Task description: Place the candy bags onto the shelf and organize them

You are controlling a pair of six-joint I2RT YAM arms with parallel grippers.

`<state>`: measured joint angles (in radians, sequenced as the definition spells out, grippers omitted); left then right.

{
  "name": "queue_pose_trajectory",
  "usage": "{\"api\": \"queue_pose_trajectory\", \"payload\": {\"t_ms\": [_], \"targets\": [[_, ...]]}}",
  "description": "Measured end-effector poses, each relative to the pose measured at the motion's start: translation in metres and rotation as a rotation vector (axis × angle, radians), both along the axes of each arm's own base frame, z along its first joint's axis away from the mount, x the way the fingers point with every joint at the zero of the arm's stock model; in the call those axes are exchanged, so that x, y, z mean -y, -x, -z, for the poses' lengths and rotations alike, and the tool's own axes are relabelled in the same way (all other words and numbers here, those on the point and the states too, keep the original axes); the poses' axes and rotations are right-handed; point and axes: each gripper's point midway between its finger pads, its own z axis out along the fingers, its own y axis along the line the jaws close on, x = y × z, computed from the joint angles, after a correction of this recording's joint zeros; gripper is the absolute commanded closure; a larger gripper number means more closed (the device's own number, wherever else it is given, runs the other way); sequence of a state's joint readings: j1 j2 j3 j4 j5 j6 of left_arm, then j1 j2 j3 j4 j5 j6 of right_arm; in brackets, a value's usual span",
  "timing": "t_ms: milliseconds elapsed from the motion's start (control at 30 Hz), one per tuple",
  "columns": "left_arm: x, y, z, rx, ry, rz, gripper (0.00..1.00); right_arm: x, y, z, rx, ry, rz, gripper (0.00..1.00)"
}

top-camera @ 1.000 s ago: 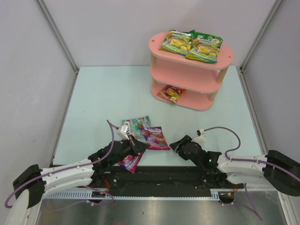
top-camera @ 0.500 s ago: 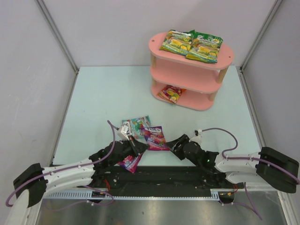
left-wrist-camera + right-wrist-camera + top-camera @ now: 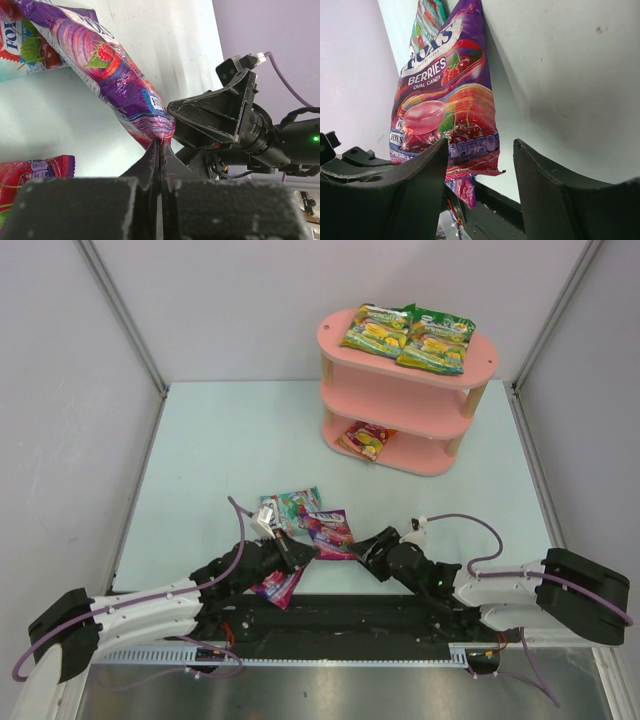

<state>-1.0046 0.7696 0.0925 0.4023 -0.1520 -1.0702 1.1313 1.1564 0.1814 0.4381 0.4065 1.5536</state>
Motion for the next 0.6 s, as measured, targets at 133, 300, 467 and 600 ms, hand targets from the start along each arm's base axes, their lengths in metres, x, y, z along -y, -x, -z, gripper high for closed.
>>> {"api": "queue_pose_trajectory", "payload": {"t_ms": [133,300,467,600], "targets": [[0.0,0.0,-0.001,-0.001,0.006,0.001,1.0,-0.006,-0.002,0.001,0.0,-0.014,-0.002,0.46],[-0.002,0.002,0.0,0.002,0.011,0.001,1.0,-0.013,-0.005,-0.002,0.011,-0.024,-0.006,0.58],[-0.005,0.002,0.001,0.008,0.018,-0.006,1.0,-0.012,-0.01,-0.005,0.037,0.003,0.001,0.8],[-0.007,0.003,0.003,0.005,0.018,-0.007,1.0,-0.012,-0.012,-0.011,0.066,0.02,0.001,0.96]]}}
